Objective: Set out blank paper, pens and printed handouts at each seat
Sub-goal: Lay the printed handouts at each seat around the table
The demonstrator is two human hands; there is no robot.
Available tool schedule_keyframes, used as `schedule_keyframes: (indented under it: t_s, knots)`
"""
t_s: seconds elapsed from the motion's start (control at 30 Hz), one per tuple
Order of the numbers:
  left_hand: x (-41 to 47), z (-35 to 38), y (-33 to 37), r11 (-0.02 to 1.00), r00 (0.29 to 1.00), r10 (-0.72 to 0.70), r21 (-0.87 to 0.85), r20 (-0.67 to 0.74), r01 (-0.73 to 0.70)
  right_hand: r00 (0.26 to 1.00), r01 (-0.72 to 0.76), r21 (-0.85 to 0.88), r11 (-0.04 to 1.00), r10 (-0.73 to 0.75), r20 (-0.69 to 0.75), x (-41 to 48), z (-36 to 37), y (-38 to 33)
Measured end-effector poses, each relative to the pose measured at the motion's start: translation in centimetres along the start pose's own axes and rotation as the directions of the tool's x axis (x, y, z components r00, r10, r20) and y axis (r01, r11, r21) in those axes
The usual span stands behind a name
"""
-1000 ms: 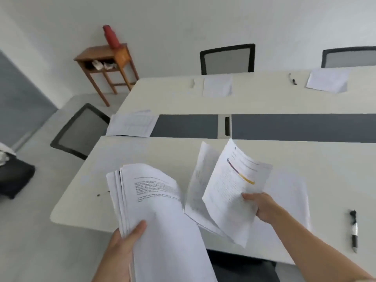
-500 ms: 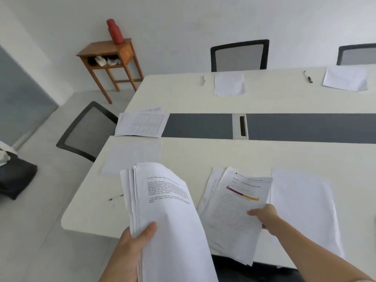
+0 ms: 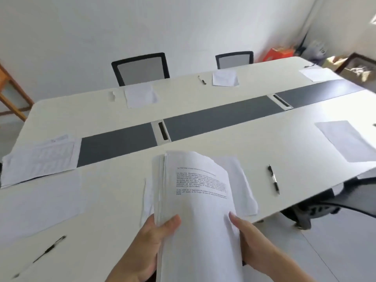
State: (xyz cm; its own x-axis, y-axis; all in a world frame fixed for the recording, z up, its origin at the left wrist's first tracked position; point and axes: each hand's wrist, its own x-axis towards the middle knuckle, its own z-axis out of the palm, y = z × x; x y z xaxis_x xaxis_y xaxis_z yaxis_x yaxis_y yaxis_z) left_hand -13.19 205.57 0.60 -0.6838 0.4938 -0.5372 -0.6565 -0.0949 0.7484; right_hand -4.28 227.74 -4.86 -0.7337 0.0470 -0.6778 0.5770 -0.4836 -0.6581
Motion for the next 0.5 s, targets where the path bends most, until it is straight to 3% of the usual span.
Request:
schedule_keyframes:
  t_s: [0.13, 0.33, 0.5]
  knots:
    - [0.4, 6.1, -2.3, 0.992, 0.999, 0.002, 0.122, 0.033, -0.006, 0.931, 0.227, 0.143, 0.963, -0.172, -0.321, -4.6, -4.8, 1.0]
    - [0.3, 17.3, -8.5, 0.984, 0.995, -0.022, 0.179, 0.097, 0.004, 0.826, 0.373, 0.102, 0.922, -0.280, -0.489, -13.1, -16.9, 2.8]
    - [0.2, 26.9, -15.0, 0.958, 0.980, -0.153, 0.262, 0.124, 0.116, 0.653, 0.496, 0.044, 0.867, -0.340, -0.677, -19.4, -26.6, 5.3]
